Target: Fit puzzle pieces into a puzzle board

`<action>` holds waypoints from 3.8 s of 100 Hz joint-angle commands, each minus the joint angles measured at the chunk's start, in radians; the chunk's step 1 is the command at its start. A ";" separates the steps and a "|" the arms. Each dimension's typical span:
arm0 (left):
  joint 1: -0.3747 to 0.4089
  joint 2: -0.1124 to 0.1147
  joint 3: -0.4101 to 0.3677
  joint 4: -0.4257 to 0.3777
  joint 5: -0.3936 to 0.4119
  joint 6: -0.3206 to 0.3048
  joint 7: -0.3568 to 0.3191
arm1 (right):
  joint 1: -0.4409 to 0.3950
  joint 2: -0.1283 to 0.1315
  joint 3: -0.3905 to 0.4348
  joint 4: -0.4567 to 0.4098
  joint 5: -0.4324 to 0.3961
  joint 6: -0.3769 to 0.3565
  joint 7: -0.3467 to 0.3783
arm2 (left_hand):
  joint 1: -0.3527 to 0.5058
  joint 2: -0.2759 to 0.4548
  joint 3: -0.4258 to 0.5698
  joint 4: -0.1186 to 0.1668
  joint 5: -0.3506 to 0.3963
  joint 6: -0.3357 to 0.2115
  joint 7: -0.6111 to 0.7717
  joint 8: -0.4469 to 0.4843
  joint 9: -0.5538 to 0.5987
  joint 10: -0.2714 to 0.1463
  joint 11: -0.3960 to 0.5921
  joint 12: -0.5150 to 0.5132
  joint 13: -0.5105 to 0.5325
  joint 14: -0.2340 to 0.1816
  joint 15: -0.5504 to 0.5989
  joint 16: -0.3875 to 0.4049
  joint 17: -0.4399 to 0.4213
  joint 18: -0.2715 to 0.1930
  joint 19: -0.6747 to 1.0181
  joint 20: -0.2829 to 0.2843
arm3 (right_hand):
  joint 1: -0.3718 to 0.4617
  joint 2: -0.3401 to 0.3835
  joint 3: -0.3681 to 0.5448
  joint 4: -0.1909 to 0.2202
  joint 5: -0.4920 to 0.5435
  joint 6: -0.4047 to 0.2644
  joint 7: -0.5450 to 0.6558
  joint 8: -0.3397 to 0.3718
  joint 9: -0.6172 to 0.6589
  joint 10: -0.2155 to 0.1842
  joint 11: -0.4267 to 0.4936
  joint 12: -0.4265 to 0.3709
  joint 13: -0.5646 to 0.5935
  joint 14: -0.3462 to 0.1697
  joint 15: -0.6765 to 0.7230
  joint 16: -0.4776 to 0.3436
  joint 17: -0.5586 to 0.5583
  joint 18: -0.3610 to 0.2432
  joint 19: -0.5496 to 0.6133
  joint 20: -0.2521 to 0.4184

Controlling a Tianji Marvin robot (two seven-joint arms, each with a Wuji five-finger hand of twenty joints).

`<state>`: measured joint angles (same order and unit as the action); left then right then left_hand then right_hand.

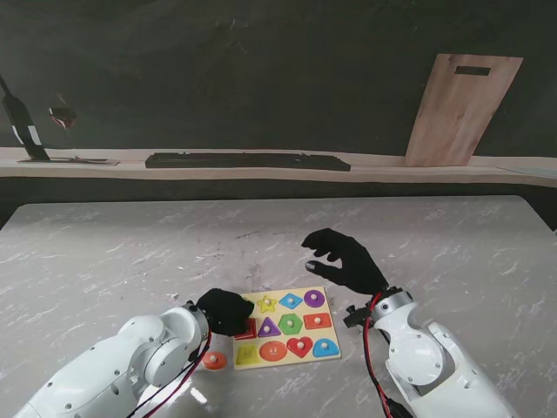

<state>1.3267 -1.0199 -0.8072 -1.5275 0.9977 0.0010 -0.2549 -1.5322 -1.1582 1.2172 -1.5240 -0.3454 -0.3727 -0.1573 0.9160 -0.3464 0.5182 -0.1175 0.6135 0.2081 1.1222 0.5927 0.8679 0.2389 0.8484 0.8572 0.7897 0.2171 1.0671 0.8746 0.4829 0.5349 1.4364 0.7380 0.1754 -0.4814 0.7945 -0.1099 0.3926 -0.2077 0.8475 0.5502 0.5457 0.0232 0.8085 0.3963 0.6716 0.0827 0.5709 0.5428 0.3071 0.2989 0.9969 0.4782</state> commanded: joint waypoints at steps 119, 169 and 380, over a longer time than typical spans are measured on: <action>-0.008 0.004 0.004 0.016 0.105 -0.036 0.060 | -0.010 -0.003 0.002 -0.007 -0.009 -0.006 -0.007 | -0.169 0.018 -0.146 -0.016 0.004 -0.040 -0.110 -0.008 -0.048 0.000 -0.028 -0.020 -0.038 -0.002 -0.022 0.000 -0.044 -0.136 0.002 0.007 | -0.021 0.017 0.007 0.029 0.014 -0.031 -0.012 -0.006 0.040 -0.006 -0.004 0.007 0.025 -0.004 0.010 0.010 0.002 -0.002 0.015 0.011; 0.064 -0.002 -0.111 -0.063 0.095 -0.033 0.045 | -0.010 -0.001 -0.004 -0.007 0.002 -0.003 0.008 | -0.153 0.116 -0.310 0.032 -0.017 -0.026 -0.300 -0.028 -0.097 0.008 -0.093 -0.060 -0.085 0.013 -0.081 -0.007 -0.096 -0.139 -0.039 0.002 | -0.022 0.018 0.006 0.029 0.017 -0.029 -0.011 -0.006 0.039 -0.006 -0.005 0.007 0.025 -0.004 0.010 0.010 0.002 -0.003 0.016 0.010; 0.196 0.042 -0.275 -0.056 0.367 -0.209 -0.051 | 0.004 -0.003 -0.009 0.001 0.036 0.007 0.024 | 0.025 -0.202 0.258 -0.105 -0.079 -0.086 0.082 -0.131 0.082 -0.036 -0.166 -0.060 0.112 -0.125 -0.019 -0.074 0.089 -0.231 0.093 -0.041 | -0.021 0.018 0.008 0.029 0.025 -0.036 -0.009 -0.005 0.045 -0.006 -0.002 0.008 0.028 -0.002 0.011 0.011 0.001 -0.001 0.015 0.010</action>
<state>1.5210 -0.9815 -1.0906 -1.6091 1.3707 -0.2174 -0.3028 -1.5214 -1.1579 1.2104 -1.5150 -0.3056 -0.3669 -0.1307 0.9069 -0.5646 0.7994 -0.1912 0.4619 0.1151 1.2223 0.5053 0.9170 0.1464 0.6514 0.8314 0.8418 0.1149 0.9976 0.8253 0.5390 0.5347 1.4702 0.7251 0.1754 -0.4812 0.7945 -0.1098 0.3964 -0.2086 0.8475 0.5502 0.5673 0.0236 0.8102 0.3963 0.6716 0.0827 0.5711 0.5427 0.3071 0.2994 0.9969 0.4782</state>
